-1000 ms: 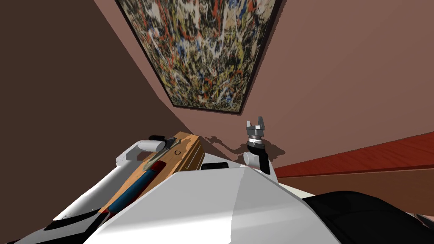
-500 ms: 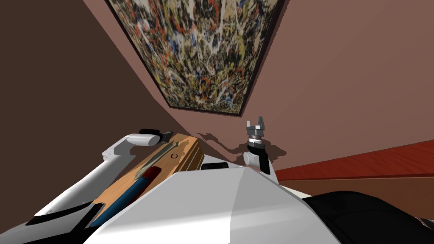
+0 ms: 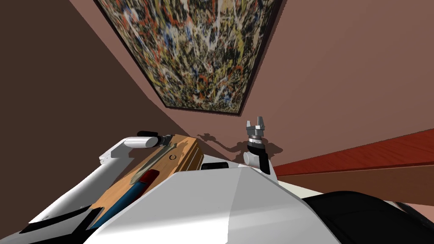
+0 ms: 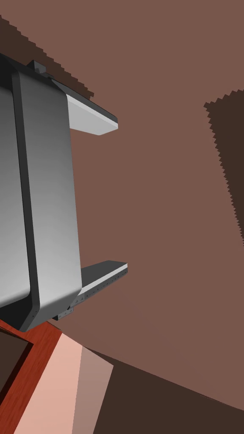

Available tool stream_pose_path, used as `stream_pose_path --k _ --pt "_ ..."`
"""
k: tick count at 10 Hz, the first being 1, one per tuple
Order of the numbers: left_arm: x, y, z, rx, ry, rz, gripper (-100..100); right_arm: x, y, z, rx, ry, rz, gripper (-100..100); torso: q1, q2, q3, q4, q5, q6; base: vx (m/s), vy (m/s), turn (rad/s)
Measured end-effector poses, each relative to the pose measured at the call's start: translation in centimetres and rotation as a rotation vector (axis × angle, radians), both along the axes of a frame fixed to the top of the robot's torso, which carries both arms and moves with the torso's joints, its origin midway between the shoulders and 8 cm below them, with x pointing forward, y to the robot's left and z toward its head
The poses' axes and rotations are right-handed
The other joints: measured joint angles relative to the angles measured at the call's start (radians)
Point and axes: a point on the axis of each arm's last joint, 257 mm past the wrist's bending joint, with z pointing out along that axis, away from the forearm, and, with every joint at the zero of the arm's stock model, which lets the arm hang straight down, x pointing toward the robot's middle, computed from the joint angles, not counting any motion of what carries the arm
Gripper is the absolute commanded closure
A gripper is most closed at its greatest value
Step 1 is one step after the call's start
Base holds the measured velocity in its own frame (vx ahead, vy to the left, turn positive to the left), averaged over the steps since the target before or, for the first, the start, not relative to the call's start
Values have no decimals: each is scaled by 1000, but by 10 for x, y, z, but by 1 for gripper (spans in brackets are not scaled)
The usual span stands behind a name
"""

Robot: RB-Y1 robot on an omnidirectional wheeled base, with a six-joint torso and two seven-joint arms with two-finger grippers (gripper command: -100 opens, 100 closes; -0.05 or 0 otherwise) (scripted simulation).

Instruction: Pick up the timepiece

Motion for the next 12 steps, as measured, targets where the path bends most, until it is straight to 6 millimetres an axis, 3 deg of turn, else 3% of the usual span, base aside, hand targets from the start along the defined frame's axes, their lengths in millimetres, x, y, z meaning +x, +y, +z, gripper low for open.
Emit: stream_pose_path --k 2,7,12 --pt "-21 5 -20 -32 62 1 -100 0 0 0 0 0 0 0 0 0 0 0 0 0 -31 27 -77" --pt "-86 -6 -85 -124 238 -4 -100 0 0 0 0 0 0 0 1 0 0 0 0 0 -28 34 -76" --pt "-143 -24 -128 -212 368 -17 -100 0 0 0 0 0 0 0 0 -3 -1 0 0 0 -3 18 -62"
